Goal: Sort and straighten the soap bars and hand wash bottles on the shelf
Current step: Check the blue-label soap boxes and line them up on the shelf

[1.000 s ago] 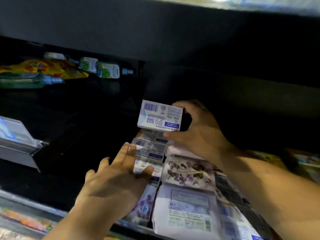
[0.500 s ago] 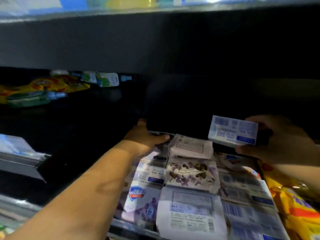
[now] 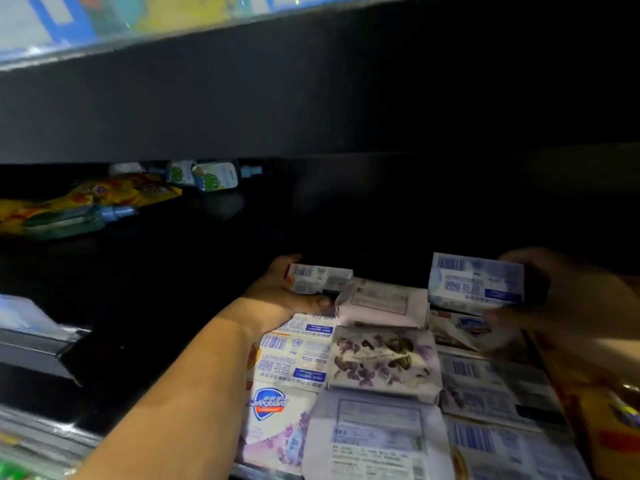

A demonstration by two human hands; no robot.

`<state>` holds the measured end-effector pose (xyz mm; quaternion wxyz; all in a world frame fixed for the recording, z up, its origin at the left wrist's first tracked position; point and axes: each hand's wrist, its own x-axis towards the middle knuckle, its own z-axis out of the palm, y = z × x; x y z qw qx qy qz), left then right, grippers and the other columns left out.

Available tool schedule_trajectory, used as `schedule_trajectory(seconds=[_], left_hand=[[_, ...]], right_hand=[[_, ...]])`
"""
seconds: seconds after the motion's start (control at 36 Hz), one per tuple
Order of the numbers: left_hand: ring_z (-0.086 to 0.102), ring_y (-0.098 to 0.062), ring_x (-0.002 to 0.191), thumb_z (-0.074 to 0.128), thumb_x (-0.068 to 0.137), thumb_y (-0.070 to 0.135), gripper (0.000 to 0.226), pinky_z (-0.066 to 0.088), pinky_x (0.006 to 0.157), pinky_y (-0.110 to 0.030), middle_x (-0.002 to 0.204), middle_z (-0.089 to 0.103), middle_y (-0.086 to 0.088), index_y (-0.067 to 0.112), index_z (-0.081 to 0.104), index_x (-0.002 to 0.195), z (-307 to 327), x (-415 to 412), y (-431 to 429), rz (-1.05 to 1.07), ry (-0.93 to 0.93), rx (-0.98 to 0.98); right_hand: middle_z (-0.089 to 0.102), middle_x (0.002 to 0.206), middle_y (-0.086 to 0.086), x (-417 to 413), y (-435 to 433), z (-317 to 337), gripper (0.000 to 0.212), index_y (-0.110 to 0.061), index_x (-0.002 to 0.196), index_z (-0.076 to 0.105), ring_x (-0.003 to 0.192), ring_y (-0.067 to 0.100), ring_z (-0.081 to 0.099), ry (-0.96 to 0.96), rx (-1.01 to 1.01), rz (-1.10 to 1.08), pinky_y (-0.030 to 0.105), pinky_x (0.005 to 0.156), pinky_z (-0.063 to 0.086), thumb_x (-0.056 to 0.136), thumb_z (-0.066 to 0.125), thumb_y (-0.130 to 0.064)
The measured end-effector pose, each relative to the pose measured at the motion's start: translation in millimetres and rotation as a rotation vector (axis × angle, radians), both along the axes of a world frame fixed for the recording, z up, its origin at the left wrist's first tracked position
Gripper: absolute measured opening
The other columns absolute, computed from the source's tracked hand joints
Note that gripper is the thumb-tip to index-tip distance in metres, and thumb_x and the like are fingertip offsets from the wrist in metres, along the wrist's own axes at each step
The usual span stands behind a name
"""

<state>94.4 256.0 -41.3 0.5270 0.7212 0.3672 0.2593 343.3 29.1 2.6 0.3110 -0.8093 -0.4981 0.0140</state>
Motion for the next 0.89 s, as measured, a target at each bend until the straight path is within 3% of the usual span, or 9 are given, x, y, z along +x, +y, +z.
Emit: schedule_trajectory(seconds=[0.08,0.17,0.22,0.33,0.42,0.5,0.61,0.75,0.89], left_hand=[[0.062,-0.02,0.118,0.098,0.048,0.009,0.114,0.051,0.101,-0.042,0.125,0.065,-0.005,0.012,0.039,0.145,1.2,-3.7,-1.9,0.031,-0.06,0.015],[0.061,-0.022,0.119,0.093,0.057,0.002,0.104,0.051,0.102,-0.045,0.125,0.065,-0.006,0.009,0.039,0.146,-2.7,-5.6,-0.6,0.064,-0.064,0.062],[0.061,-0.019,0.115,0.085,0.065,-0.008,0.094,0.05,0.103,-0.044,0.121,0.064,-0.001,0.007,0.039,0.146,-4.3,-5.9,-0.5,0.08,-0.072,0.059],[0.063,-0.022,0.118,0.093,0.058,0.001,0.103,0.051,0.103,-0.047,0.127,0.066,-0.008,0.01,0.042,0.147,-5.8,-6.6,2.4,0.071,-0.069,0.062],[0.062,-0.026,0.12,0.09,0.061,-0.005,0.1,0.05,0.103,-0.049,0.129,0.065,-0.012,0.009,0.041,0.147,-6.8,-6.3,3.6,0.07,-0.08,0.063],[0.061,-0.028,0.12,0.092,0.057,0.0,0.102,0.051,0.101,-0.047,0.129,0.063,-0.014,0.008,0.042,0.145,-9.2,-5.0,4.8,0.079,-0.121,0.051],[0.064,-0.028,0.116,0.097,0.051,0.009,0.099,0.056,0.093,-0.042,0.123,0.067,-0.014,0.005,0.049,0.137,-10.1,-5.0,6.3,0.111,-0.1,0.091],[0.059,0.004,0.083,0.087,0.067,-0.005,0.068,0.047,0.066,-0.004,0.096,0.062,0.008,0.008,0.051,0.122,-3.8,4.1,1.8,0.254,-0.121,0.299],[0.065,-0.011,0.098,0.092,0.061,0.02,0.073,0.052,0.086,-0.022,0.106,0.064,0.01,0.021,0.049,0.12,15.6,5.6,-4.2,0.285,-0.231,0.433]], right_hand=[[0.067,0.097,0.0,9.7,3.7,-8.5,0.062,-0.019,0.121,0.063,0.083,0.021,0.059,-0.02,0.002,-0.003,0.033,0.075,0.047,0.066,0.091,-0.026],[0.062,0.113,0.003,15.4,11.7,-15.0,0.07,-0.015,0.134,0.056,0.081,0.007,0.045,-0.095,-0.103,-0.024,0.007,0.066,0.035,0.073,0.088,-0.027],[0.062,0.128,0.005,19.0,16.0,-18.6,0.074,-0.02,0.141,0.05,0.092,0.013,0.054,-0.178,-0.183,-0.031,0.012,0.073,0.038,0.077,0.084,-0.036],[0.053,0.145,0.005,27.2,24.5,-22.8,0.082,-0.029,0.15,0.038,0.122,0.025,0.057,-0.219,-0.282,0.024,0.04,0.096,0.052,0.08,0.077,-0.049],[0.04,0.154,0.002,29.8,28.4,-13.8,0.078,-0.031,0.155,0.027,0.134,0.021,0.045,-0.335,-0.461,0.056,0.03,0.103,0.042,0.089,0.061,-0.058],[0.04,0.153,-0.002,24.7,28.7,-6.9,0.066,-0.033,0.156,0.022,0.131,0.014,0.045,-0.336,-0.585,0.104,0.016,0.091,0.038,0.099,0.047,-0.055],[0.041,0.153,0.0,22.6,27.6,-6.1,0.063,-0.031,0.156,0.024,0.132,0.017,0.045,-0.299,-0.628,0.145,0.021,0.1,0.039,0.101,0.042,-0.054],[0.042,0.152,0.005,20.9,29.0,-11.6,0.089,-0.034,0.153,0.032,0.136,0.027,0.042,-0.253,-0.397,0.055,0.042,0.107,0.042,0.082,0.03,-0.087],[0.043,0.153,0.003,-4.4,30.1,6.5,0.097,-0.027,0.149,0.04,0.138,0.025,0.044,-0.106,-0.012,0.163,0.048,0.106,0.044,0.074,0.028,-0.087]])
